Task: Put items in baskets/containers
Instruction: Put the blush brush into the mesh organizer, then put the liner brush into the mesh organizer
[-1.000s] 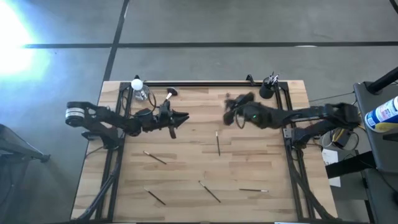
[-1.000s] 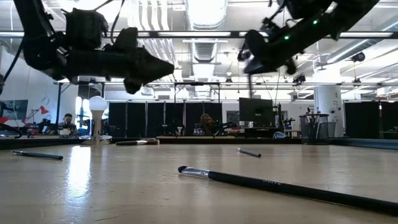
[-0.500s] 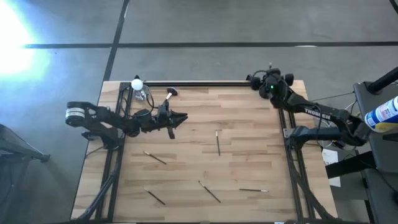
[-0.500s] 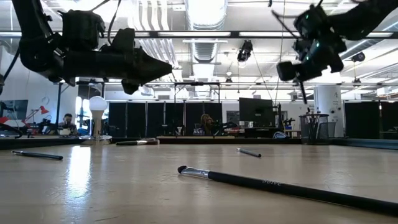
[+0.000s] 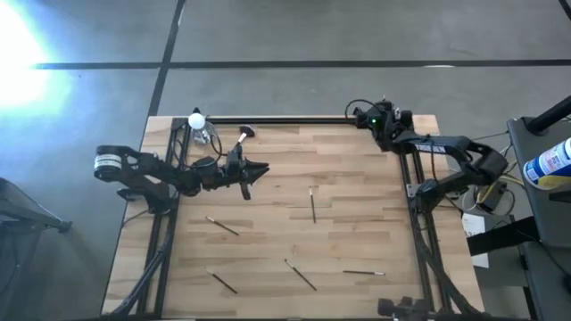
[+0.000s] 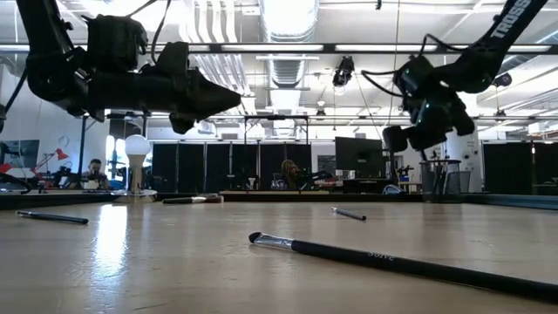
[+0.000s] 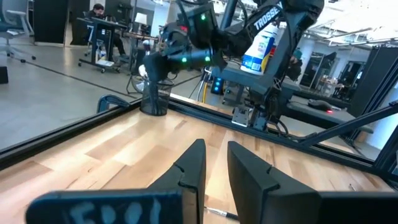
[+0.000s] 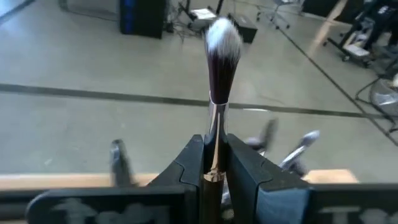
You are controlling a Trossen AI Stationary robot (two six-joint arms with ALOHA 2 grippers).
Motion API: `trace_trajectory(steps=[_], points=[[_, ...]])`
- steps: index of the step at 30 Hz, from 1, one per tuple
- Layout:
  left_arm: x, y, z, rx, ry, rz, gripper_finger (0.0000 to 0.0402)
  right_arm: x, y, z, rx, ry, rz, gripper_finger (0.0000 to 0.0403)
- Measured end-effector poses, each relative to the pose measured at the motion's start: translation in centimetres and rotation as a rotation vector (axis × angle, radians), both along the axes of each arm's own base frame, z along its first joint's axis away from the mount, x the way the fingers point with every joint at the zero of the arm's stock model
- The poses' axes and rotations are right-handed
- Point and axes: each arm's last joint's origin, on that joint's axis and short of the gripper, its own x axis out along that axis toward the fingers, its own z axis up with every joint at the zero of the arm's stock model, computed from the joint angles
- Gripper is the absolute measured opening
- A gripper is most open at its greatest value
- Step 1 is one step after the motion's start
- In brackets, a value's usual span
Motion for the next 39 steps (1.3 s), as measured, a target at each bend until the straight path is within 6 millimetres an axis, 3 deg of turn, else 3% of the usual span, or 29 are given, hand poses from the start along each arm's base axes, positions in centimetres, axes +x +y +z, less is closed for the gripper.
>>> trace_trajectory(steps=[4, 8, 12, 16, 21, 27, 32, 39], points=[[0.0, 0.0, 0.0, 0.0, 0.0, 0.0, 0.0059, 0.1, -0.2, -0.8, 0.017, -0.02, -0.015, 0.0042], [0.0, 0.0, -0.1, -0.001, 0.005, 0.0, 0.0059, 0.0, 0.1, -0.8, 0.03, -0.039, -0.027, 0.0096], [0.0, 0.0, -0.1, 0.001, 0.007, 0.0, 0.0059, -0.4, 0.5, 0.2, 0.053, -0.033, -0.016, 0.014], [0.0, 0.0, -0.1, 0.007, 0.016, 0.002, 0.0059, -0.8, 1.4, 1.9, 0.082, -0.041, 0.024, 0.0151], [0.1, 0.1, -0.5, 0.011, 0.058, 0.007, 0.0059, -1.1, 3.5, 3.9, 0.148, -0.107, 0.198, 0.0111], [0.3, -0.2, -1.0, -0.006, 0.18, -0.079, 0.002, 0.1, 7.8, 3.9, 0.163, -0.13, 0.493, 0.0019], [0.8, -1.3, -0.2, 0.028, 0.374, -0.139, 0.0001, 1.4, 11.9, 3.0, 0.103, -0.192, 0.711, 0.001], [1.5, -4.6, 3.2, 0.095, 0.674, -0.295, 0.0, 2.4, 16.5, 2.0, 0.008, -0.298, 0.93, 0.0008]])
